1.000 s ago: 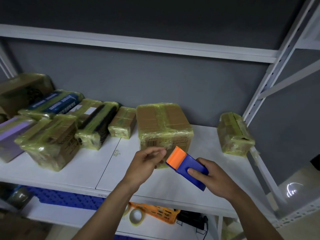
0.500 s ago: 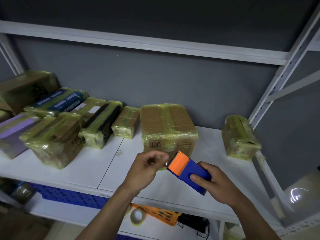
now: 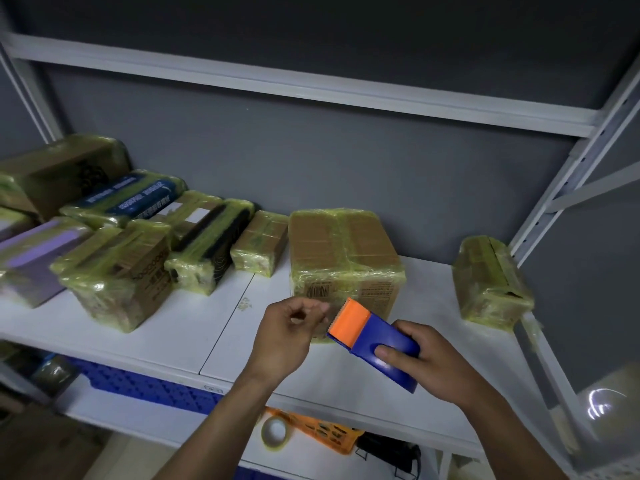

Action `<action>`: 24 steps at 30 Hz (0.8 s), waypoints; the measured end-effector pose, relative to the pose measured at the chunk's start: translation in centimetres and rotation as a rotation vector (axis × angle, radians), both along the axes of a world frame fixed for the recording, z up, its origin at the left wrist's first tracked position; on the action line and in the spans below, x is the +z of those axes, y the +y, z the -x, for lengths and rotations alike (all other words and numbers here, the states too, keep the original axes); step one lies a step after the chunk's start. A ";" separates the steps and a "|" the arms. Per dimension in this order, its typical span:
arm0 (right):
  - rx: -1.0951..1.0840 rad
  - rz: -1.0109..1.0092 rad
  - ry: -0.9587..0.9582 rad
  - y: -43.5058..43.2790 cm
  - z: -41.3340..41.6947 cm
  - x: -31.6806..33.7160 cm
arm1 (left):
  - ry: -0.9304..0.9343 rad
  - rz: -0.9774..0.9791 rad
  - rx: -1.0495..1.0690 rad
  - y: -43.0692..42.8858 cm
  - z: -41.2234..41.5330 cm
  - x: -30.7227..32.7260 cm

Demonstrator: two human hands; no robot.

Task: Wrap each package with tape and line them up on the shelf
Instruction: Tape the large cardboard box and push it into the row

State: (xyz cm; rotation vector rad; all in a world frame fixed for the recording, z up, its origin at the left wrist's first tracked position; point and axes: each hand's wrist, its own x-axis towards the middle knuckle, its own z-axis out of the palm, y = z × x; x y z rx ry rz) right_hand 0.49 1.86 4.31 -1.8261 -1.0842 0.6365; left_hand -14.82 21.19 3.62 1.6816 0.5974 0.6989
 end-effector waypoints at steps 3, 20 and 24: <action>0.003 0.007 -0.025 0.7 -0.1 0.6 | -0.014 -0.059 0.020 1.0 0.1 0.0; -0.040 0.154 -0.347 2.4 -1.9 5.7 | -0.102 0.118 0.281 8.1 2.2 -0.4; -0.102 0.132 -0.415 3.9 -1.3 6.8 | -0.102 0.239 0.294 8.8 1.6 -1.2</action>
